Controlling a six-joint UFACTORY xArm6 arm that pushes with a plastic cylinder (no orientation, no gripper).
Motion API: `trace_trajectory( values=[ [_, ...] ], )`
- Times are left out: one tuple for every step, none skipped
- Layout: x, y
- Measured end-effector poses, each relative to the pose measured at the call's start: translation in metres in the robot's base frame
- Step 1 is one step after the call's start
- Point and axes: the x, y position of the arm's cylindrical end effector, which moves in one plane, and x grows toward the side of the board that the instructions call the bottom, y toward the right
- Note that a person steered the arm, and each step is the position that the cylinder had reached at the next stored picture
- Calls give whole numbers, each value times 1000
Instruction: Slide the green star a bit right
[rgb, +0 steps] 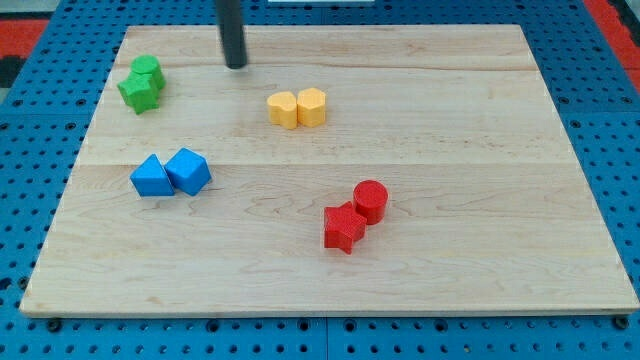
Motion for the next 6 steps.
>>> trace_trajectory(
  values=[
    [-12, -84],
    [2, -145],
    [34, -153],
    [67, -152],
    [86, -116],
    [86, -48]
  ],
)
